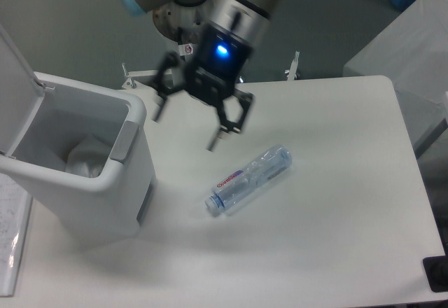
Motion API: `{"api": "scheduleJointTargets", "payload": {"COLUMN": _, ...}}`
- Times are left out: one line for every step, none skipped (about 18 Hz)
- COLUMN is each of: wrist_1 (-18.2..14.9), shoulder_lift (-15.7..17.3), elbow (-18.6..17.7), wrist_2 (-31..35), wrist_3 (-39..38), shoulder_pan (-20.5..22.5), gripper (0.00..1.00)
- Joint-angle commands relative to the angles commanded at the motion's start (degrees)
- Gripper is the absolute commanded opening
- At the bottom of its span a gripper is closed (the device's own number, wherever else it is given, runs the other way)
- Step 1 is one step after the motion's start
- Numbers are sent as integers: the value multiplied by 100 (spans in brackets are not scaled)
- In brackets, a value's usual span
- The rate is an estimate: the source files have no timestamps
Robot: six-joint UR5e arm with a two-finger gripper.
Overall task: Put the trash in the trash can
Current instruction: 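Move the open gripper back over the clear water bottle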
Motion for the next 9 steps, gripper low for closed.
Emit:
{"api": "scheduleJointTargets", "payload": {"wrist_1": -9, "shoulder_lift": -97, "elbow": 0, "wrist_2": 298, "wrist_3": 106, "shoulder_pan": 0, "gripper": 100}}
{"api": "scheduleJointTargets", "payload": {"wrist_1": -35, "shoulder_lift": -185, "elbow": -9, "wrist_2": 597, "wrist_3": 185, "shoulder_pan": 0, "gripper": 100}}
{"api": "scheduleJointTargets", "payload": {"wrist_1": -35, "shoulder_lift": -290, "elbow": -61, "wrist_2": 826, "wrist_3": 229, "shoulder_pan": -26, "gripper": 100}}
{"api": "scheduleJointTargets", "payload": {"wrist_1": -53, "shoulder_lift": -413, "elbow": -88, "wrist_2": 1020, "wrist_3": 299, "shoulder_pan": -52, "gripper": 100}}
{"api": "scheduleJointTargets", "payload": {"wrist_1": -79, "shoulder_lift": -536, "elbow": -88, "wrist_2": 1179, "wrist_3": 317, "shoulder_pan": -88, "gripper": 100}}
{"api": "scheduleJointTargets", "payload": {"wrist_1": -88, "shoulder_lift": -650, "elbow": -88, "wrist_2": 1354, "wrist_3": 318, "shoulder_pan": -175, "gripper": 100}}
{"api": "scheduleJointTargets", "payload": {"wrist_1": -88, "shoulder_lift": -739, "elbow": -88, "wrist_2": 1539, "wrist_3": 309, "shoulder_pan": -315, "gripper": 100}}
{"api": "scheduleJointTargets", "payload": {"wrist_1": -97, "shoulder_lift": -818, "elbow": -88, "wrist_2": 1741, "wrist_3": 317, "shoulder_pan": -438, "gripper": 100}}
{"api": "scheduleJointTargets", "payload": {"wrist_1": -105, "shoulder_lift": -871, "elbow": -123, "wrist_2": 1917, "wrist_3": 318, "shoulder_pan": -544, "gripper": 100}}
